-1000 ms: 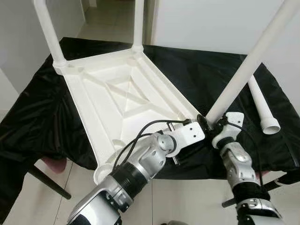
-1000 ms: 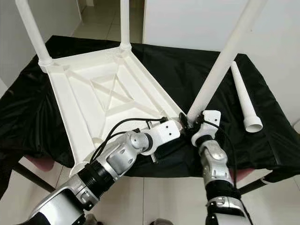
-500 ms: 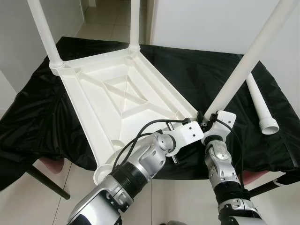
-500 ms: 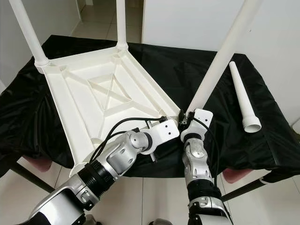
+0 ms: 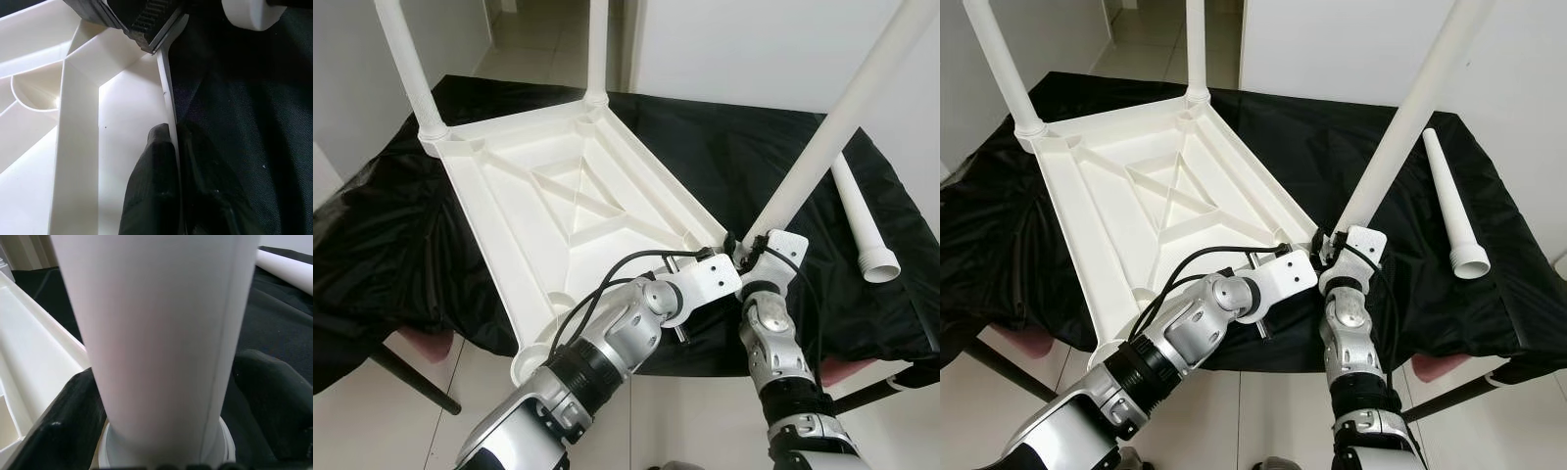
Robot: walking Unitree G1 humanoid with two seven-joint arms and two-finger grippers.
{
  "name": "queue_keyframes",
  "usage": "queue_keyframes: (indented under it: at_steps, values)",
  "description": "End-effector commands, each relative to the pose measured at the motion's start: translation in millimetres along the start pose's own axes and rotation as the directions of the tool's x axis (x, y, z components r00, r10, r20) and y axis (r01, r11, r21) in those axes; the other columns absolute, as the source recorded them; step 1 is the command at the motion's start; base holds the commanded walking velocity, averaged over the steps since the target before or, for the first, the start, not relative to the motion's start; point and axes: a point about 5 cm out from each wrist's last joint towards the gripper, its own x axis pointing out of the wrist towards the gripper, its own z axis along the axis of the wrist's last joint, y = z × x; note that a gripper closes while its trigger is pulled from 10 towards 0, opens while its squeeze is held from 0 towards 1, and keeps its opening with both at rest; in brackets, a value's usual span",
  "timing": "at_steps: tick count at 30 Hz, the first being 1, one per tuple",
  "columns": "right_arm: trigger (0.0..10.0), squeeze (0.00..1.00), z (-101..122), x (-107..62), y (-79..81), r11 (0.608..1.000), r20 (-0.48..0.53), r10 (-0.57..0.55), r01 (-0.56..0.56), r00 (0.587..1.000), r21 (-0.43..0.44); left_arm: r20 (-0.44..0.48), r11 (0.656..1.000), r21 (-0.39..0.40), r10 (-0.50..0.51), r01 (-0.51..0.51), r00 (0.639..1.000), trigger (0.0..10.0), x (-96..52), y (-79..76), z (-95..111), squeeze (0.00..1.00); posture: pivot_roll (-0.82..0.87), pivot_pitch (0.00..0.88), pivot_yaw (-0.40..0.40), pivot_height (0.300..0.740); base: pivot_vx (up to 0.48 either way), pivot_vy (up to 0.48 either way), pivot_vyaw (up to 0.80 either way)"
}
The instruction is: Building children table
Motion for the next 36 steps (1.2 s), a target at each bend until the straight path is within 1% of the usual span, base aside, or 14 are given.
queue_keyframes:
  at_steps: [1, 2, 3, 7, 9, 10, 12, 18, 19, 20, 22, 30, 32, 36]
  values:
    - [10.0, 1.0, -17, -6.3, 9.1, 0.998, -0.081, 0.069, -0.069, 0.994, -0.001, 0.017, 0.996, 0.051, -0.078, 0.077, 0.997, 10.0, 5.6, -17.6, 7, 0.0, 0.01, 0.0, -0.027, 0.74, 0.0, 0.0, 0.0]
    - [10.0, 1.0, -17, -6.3, 9.1, 0.998, -0.081, 0.069, -0.069, 0.994, -0.001, 0.017, 0.996, 0.051, -0.078, 0.077, 0.997, 10.0, 5.6, -17.6, 7, 0.0, 0.01, 0.0, -0.027, 0.74, 0.0, 0.0, 0.0]
    - [10.0, 0.0, -14, -6.1, 10.9, 0.991, -0.063, 0.132, -0.131, 0.989, 0.018, 0.017, 0.996, 0.051, -0.078, 0.077, 0.997, 10.0, 5.5, -17.8, 7, 0.0, 0.01, 0.0, -0.027, 0.74, 0.0, 0.0, 0.0]
    - [10.0, 0.0, -14, -6.1, 10.9, 0.991, -0.063, 0.132, -0.131, 0.989, 0.018, 0.017, 0.996, 0.051, -0.078, 0.077, 0.997, 10.0, 5.5, -17.8, 7, 0.0, 0.01, 0.0, -0.027, 0.74, 0.0, 0.0, 0.0]
    - [10.0, 0.0, -6, -4.7, 8.8, 0.949, -0.007, 0.314, -0.314, 0.949, 0.013, 0.015, 0.996, 0.05, -0.077, 0.076, 0.997, 10.0, 5.4, -17.8, 7, 0.0, 0.01, 0.0, -0.025, 0.74, 0.0, 0.0, 0.0]
    - [10.0, 0.0, -6, -4.7, 8.8, 0.949, -0.007, 0.314, -0.314, 0.949, 0.013, 0.015, 0.996, 0.05, -0.077, 0.076, 0.997, 10.0, 5.4, -17.8, 7, 0.0, 0.01, 0.0, -0.025, 0.74, 0.0, 0.0, 0.0]
    - [10.0, 0.0, 0, -2.5, -1.2, 0.906, 0.021, 0.424, -0.424, 0.905, -0.017, 0.014, 0.996, 0.048, -0.075, 0.074, 0.997, 10.0, 5.2, -17.0, 7, 0.0, 0.01, 0.0, -0.025, 0.74, 0.0, 0.0, 0.0]
    - [10.0, 0.0, 0, -0.6, -9.6, 0.889, 0.012, 0.456, -0.456, 0.89, -0.046, 0.015, 0.996, 0.048, -0.074, 0.074, 0.997, 10.0, 5.0, -16.6, 7, 0.0, 0.01, 0.002, -0.017, 0.74, 0.0, 0.0, 0.0]
    - [10.0, 0.0, -3, 2.1, -22.0, 0.874, -0.033, 0.474, -0.475, 0.88, -0.099, 0.015, 0.996, 0.048, -0.074, 0.073, 0.997, 10.0, 4.8, -15.7, 7, 0.0, 0.01, 0.008, -0.011, 0.74, 0.0, 0.0, 0.0]
    - [10.0, 0.0, -3, 2.1, -22.0, 0.874, -0.033, 0.474, -0.475, 0.88, -0.099, 0.015, 0.996, 0.048, -0.074, 0.073, 0.997, 10.0, 4.8, -15.7, 7, 0.0, 0.01, 0.008, -0.011, 0.74, 0.0, 0.0, 0.0]
    - [10.0, 0.0, -9, 4.5, -45.2, 0.851, -0.114, 0.492, -0.505, 0.863, -0.146, 0.015, 0.996, 0.049, -0.073, 0.072, 0.997, 10.0, 4.2, -14.4, 7, 0.0, 0.01, 0.011, -0.006, 0.74, 0.0, 0.0, 0.0]
    - [10.0, 0.0, -9, 4.7, -54.3, 0.824, -0.141, 0.529, -0.546, 0.837, -0.15, 0.014, 0.996, 0.049, -0.073, 0.072, 0.997, 10.0, 4.0, -13.8, 7, 0.0, 0.01, 0.014, 0.0, 0.74, 0.0, 0.0, 0.0]
    - [10.0, 0.0, -8, 4.2, -56.6, 0.79, -0.154, 0.577, -0.596, 0.802, -0.144, 0.014, 0.996, 0.052, -0.074, 0.073, 0.997, 10.0, 3.9, -13.4, 8, 0.0, 0.01, 0.014, 0.004, 0.74, 0.0, 0.0, 0.0]
    - [10.0, 0.0, -8, 4.0, -61.7, 0.761, -0.17, 0.615, -0.636, 0.77, -0.13, 0.013, 0.996, 0.054, -0.075, 0.074, 0.997, 10.0, 3.9, -13.5, 8, 0.0, 0.01, 0.014, 0.006, 0.74, 0.0, 0.0, 0.0]
